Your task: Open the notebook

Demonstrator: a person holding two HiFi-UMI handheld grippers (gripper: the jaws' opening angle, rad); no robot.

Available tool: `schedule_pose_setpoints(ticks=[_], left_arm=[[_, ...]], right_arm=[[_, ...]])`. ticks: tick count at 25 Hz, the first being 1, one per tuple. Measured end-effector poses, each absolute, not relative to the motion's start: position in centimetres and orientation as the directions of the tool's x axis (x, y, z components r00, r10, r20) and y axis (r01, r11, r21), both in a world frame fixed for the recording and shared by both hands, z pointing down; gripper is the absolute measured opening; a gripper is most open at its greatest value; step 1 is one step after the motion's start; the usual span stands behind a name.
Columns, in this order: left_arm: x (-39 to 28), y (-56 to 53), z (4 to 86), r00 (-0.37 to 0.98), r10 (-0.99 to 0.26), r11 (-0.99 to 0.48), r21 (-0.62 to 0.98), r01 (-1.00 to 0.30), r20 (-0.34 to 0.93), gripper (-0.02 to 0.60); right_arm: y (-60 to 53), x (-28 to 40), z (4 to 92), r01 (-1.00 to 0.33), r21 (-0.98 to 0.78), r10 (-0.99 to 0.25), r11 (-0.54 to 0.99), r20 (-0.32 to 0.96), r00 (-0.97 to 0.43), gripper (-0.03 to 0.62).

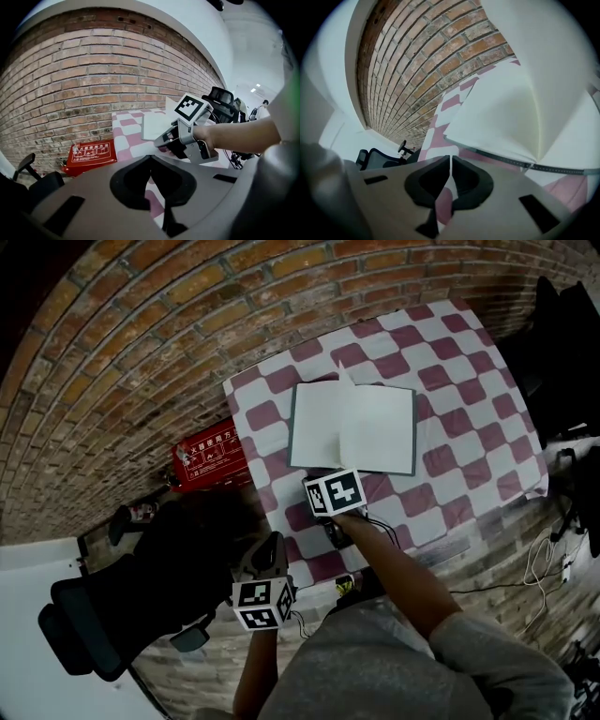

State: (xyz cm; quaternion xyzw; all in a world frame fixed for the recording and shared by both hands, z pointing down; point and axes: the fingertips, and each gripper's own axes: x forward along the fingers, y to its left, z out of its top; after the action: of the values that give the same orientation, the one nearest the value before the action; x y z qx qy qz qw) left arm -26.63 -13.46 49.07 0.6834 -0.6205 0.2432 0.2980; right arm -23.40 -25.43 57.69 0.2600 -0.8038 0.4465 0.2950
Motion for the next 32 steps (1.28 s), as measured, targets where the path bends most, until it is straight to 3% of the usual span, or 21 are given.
schedule_pose_setpoints(ticks=[6, 15, 25, 32], left_arm=[[-25.0, -12.5, 48.9, 0.167, -0.709, -0.126, 0.11, -0.986, 0.686, 0.011], [-22.8, -9.5, 46.8, 0.24, -0.757, -0.23, 0.096, -0.968, 0.607, 0.011], [-19.3, -3.7, 40.0, 0.304, -0.843, -0.341, -0.005, -0.94, 0.443, 0.011], [-17.8, 0.8, 36.5, 0.357, -0.865, -0.372, 0.028, -0.928, 0.352, 0.011]], right_arm=[[-23.4, -21.6, 55.2, -0.655, -0.529, -0.213, 0.539, 0.667, -0.714, 0.034], [-20.5, -15.7, 47.0, -0.67, -0.436, -0.429, 0.601, 0.531, -0.73, 0.034], [-12.4, -7.5, 36.5, -0.751, -0.206, -0.644, 0.628, 0.405, -0.649, 0.034], [-6.3, -1.2, 34.0, -0.809, -0.069, -0.726, 0.583, 0.404, -0.557, 0.034]])
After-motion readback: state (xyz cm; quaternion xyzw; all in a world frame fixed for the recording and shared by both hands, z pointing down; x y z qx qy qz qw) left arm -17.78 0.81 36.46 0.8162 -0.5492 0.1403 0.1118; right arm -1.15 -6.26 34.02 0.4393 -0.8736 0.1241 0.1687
